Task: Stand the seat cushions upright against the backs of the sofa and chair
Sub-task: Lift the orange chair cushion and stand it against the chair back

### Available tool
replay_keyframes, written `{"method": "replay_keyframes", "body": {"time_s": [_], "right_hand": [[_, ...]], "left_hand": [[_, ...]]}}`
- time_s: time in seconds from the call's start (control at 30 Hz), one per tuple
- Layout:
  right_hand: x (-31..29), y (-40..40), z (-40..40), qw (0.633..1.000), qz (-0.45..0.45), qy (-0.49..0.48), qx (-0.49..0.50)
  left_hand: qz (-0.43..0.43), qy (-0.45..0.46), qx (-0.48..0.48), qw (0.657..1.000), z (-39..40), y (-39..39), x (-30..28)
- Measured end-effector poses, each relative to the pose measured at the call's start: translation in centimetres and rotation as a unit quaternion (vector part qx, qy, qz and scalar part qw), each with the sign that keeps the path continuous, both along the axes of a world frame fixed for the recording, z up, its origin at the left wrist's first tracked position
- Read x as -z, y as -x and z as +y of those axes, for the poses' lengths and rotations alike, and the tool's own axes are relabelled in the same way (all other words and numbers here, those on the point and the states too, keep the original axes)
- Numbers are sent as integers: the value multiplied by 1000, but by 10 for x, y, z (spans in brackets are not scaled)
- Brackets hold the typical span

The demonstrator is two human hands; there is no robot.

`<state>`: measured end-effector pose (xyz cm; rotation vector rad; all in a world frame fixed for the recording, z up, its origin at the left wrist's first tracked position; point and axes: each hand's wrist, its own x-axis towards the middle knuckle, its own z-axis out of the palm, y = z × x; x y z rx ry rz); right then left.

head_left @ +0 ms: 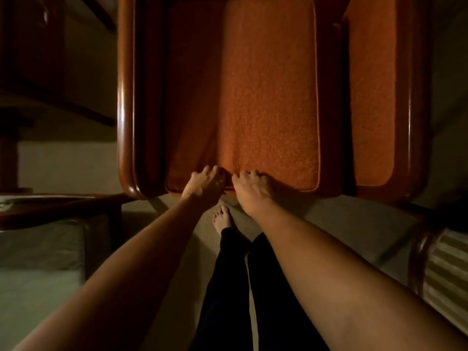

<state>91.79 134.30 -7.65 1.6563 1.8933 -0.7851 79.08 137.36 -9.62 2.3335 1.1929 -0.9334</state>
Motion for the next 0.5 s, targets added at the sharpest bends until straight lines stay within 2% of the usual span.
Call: {"method": "replay_keyframes", "body": {"time_s": [0.07,0.23,0.37,0.5], "right_hand": [[-12,-2,3,1000,7,8,-22],[-64,-15,9,999,26,13,-34],[-114,-33,17,998,50,-17,-36],[-173,-59,26,997,54,-45,-24]], "left_hand": [[-14,10,12,1000,-1,2,-15],[-44,7,-47,998,22,-8,-74],[-26,6,-47,999,20,-16,-114],[-59,-42,-43,996,19,-31,-153]]}}
